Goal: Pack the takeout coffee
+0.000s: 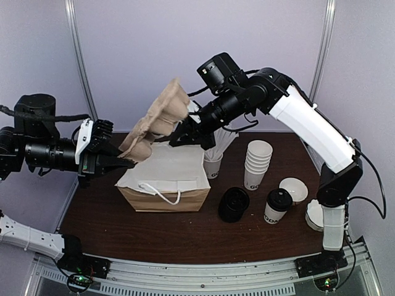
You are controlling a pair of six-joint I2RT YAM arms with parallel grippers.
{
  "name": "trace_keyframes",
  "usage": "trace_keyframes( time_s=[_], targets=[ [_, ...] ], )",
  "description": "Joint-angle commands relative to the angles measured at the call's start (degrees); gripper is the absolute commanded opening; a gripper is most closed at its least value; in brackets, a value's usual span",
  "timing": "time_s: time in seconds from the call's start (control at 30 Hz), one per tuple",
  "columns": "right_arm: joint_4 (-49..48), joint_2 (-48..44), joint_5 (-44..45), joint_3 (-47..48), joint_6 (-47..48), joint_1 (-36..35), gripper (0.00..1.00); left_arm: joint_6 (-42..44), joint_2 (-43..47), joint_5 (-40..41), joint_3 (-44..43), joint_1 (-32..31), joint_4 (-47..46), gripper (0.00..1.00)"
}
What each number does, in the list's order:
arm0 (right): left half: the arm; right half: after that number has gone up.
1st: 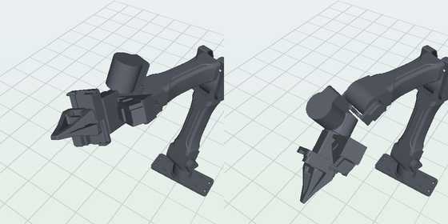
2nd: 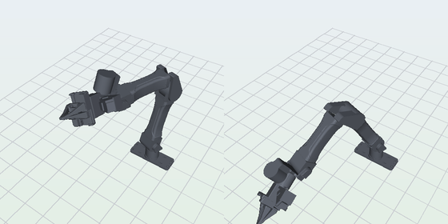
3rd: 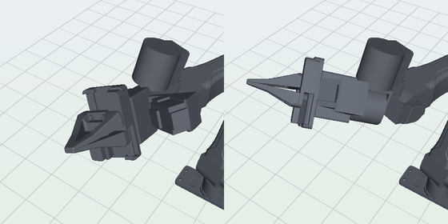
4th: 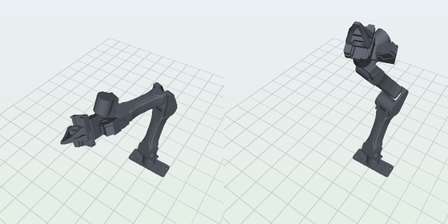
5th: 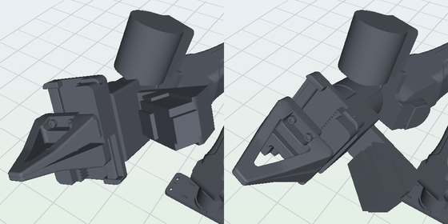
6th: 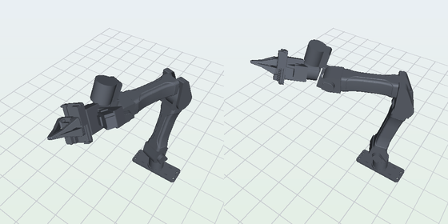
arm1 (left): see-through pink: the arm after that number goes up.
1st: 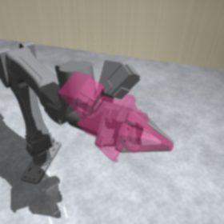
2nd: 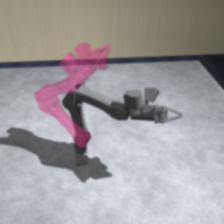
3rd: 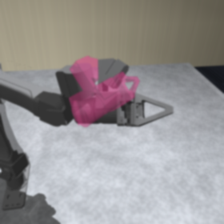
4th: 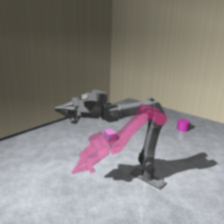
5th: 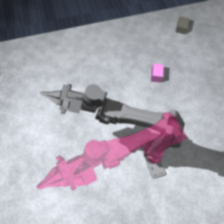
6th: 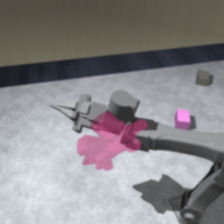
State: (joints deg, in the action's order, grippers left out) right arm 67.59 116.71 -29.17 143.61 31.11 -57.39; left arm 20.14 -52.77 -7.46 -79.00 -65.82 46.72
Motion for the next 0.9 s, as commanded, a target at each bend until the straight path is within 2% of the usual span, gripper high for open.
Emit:
trace_keyframes(
  time_s=[0.0,0.13,0.37,0.87],
  targets=[
    [0.96,-0.89,-2.0,-1.08,-0.13,-0.01,0.0,0.96,2.46,-2.67,2.02,-0.07,-2.86,0.0],
    [2.12,-1.88,-3.95,-2.6,-0.09,-0.01,0.0,1.4,4.23,-1.88,4.54,-0.1,-4.11,0.0],
    [1.88,-2.1,-2.25,-2.48,-0.21,0.17,0.0,2.65,-2.47,-3.95,1.68,-0.08,2.18,0.0],
    [4.53,-2.43,-6.33,-3.91,1.5,-0.01,0.0,3.85,-7.74,10.69,2.0,-0.09,10.86,0.0]
  ],
)
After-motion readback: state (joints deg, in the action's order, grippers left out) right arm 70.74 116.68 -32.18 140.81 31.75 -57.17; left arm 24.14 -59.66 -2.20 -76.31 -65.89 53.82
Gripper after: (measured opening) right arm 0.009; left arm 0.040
